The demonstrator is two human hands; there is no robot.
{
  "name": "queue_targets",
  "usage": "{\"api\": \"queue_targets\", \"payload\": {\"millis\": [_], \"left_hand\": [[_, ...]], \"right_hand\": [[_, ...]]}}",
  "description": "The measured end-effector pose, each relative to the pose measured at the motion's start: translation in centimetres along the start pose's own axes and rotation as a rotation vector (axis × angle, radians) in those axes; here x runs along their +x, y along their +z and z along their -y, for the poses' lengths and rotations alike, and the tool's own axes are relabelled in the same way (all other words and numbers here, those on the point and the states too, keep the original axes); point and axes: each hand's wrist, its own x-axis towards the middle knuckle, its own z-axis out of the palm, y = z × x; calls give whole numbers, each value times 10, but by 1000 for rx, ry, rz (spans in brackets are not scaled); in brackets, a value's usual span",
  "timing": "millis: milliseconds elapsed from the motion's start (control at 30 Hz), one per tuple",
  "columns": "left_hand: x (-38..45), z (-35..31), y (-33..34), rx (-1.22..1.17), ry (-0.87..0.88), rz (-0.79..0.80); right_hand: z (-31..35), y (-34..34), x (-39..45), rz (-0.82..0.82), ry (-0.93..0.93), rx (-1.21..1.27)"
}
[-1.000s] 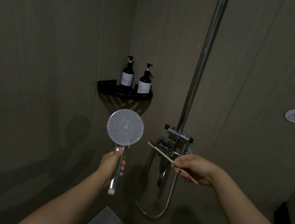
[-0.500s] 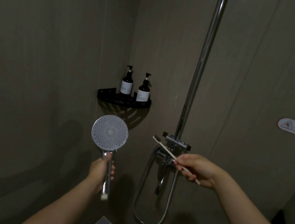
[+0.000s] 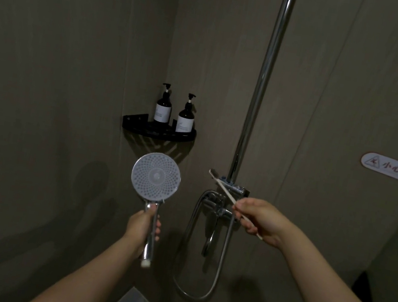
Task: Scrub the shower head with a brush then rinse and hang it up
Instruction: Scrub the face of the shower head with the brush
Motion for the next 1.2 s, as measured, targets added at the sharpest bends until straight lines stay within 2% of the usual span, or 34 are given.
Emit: {"api": "queue_targets", "payload": {"millis": [100, 200, 367, 467, 600, 767, 833, 933, 1067, 1200], "left_hand": [[-1, -1, 3, 4, 1, 7], [-1, -2, 2, -5, 3, -5], [-1, -4, -3, -5, 25, -34], [-2, -7, -6, 7, 32, -48], [-1, -10, -11, -4, 39, -50], [2, -10, -21, -16, 31, -66], [4, -9, -26, -12, 32, -81], [5, -8, -36, 1, 31, -101], [5, -9, -53, -21, 39, -130], [4, -13, -67, -50, 56, -191]], "right_hand": [[7, 4, 0, 62, -31, 73], [12, 5, 1, 62, -19, 35], [11, 5, 8, 151, 6, 29], [8, 4, 19, 53, -1, 93], [6, -1, 27, 30, 3, 61], [-8, -5, 43, -277, -35, 48], [-19, -11, 50, -384, -18, -123], [-38, -18, 65, -468, -7, -517], [-69, -22, 90, -334, 54, -915], [-101, -14, 122, -180, 155, -1115]]}}
